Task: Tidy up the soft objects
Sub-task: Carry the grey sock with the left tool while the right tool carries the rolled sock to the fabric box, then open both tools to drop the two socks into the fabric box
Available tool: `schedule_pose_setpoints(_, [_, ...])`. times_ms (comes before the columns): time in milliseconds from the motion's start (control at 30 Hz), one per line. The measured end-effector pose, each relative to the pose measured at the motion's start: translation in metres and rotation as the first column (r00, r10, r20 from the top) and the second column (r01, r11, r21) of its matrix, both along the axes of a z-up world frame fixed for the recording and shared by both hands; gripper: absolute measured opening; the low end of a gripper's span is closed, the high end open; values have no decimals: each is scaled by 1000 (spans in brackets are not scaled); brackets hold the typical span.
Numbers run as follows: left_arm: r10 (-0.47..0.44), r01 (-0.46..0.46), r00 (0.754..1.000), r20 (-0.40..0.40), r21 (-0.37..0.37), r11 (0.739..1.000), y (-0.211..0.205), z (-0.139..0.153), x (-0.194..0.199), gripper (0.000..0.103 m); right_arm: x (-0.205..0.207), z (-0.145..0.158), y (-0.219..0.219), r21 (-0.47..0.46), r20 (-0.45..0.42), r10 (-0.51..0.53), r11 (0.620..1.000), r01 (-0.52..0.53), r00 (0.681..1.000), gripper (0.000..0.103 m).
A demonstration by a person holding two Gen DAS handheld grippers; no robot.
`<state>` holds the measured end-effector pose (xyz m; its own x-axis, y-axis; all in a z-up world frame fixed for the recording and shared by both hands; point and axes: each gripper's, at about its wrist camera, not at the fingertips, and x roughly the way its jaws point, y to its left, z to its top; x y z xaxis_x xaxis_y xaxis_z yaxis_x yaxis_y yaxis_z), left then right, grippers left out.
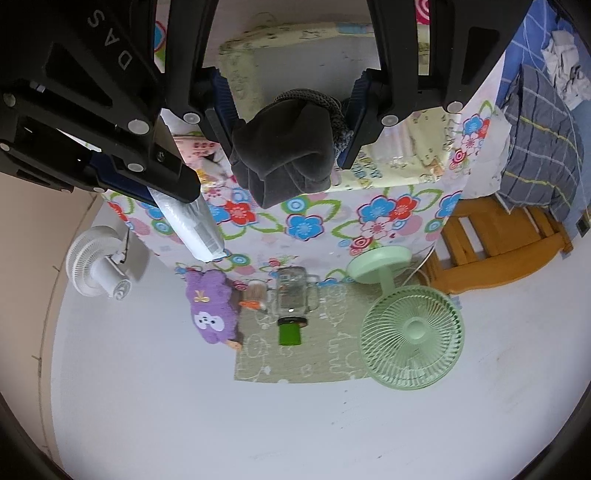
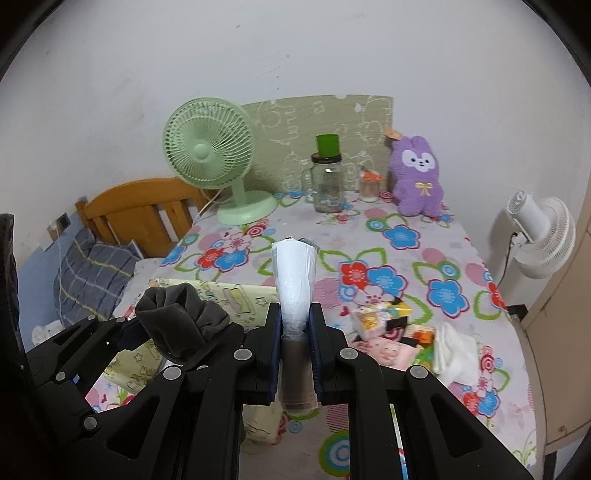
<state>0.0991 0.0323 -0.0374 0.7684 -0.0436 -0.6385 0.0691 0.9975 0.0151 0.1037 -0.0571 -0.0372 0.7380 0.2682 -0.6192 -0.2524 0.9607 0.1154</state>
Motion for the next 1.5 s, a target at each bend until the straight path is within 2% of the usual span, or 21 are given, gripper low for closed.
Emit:
schedule_pose_setpoints(667, [113,-110,988,-108,38,993,59,-37,19,57,26,-37,66,2,-105,118,993,-118,987,17])
schedule_pose_setpoints(900, [127,-123,982,-138,37,992,66,-46,22,81,34,-48,76,6,-150,134,991,-134,980,20])
schedule_pose_setpoints(1000, [131,-127,982,-139,41,991,65,-47,22,85,35,-52,76,3,-169,131,991,-133,977,33])
schedule_pose_setpoints(1067, [132,-130,981,-143,26,991,66,-47,21,87,35,-53,74,5,-171,125,992,-126,977,57])
schedule_pose_setpoints(1133, [132,-129,981,-141,27,991,65,-47,20,88,33,-52,70,22,-165,114,993,-112,980,65])
schedule_pose_setpoints(1500, [107,-104,987,-123,26,994,45,-35,15,93,24,-43,50,-5,-130,69,997,-70,989,77])
